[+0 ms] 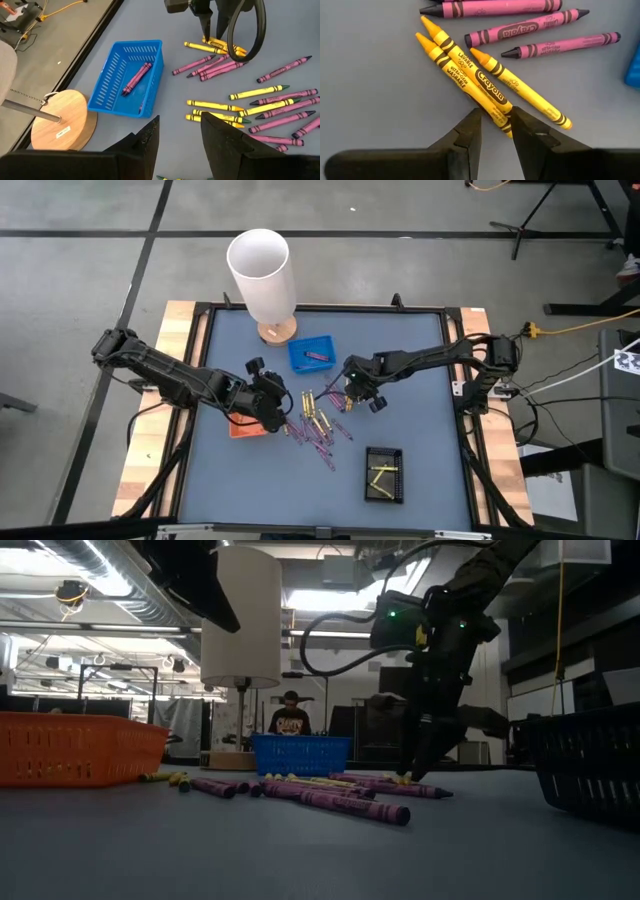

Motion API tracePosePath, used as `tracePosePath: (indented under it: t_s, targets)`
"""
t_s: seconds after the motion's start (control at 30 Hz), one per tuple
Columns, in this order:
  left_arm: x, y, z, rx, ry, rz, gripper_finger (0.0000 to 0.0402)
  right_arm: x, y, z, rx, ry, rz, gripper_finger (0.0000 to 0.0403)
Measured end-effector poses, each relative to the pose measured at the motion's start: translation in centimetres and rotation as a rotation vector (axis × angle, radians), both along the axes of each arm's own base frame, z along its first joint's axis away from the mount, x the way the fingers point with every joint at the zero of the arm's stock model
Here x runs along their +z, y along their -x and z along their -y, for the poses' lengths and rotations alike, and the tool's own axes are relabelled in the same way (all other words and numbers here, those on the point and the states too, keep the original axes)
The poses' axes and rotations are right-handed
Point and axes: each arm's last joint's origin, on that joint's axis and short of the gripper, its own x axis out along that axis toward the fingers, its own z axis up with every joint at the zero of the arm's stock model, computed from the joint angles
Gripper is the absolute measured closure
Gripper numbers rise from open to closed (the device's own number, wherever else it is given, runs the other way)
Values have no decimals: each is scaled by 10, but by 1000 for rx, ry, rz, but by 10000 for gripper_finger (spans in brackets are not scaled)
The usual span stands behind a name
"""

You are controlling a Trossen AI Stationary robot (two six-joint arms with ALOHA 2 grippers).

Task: Sort crayons
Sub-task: Put the yellow crayon into the orange bin

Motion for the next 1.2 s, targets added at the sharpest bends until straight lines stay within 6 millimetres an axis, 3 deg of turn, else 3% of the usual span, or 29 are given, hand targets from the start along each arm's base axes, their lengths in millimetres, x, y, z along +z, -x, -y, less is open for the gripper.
tracePosePath:
  t_s: [0.87,1.2]
  targets:
    - [0,0,0,0,1,1,273,-5,11,-2,5,-49,-120,298]
    - [0,0,0,1,1,1,273,-5,13,-3,6,-53,-138,370]
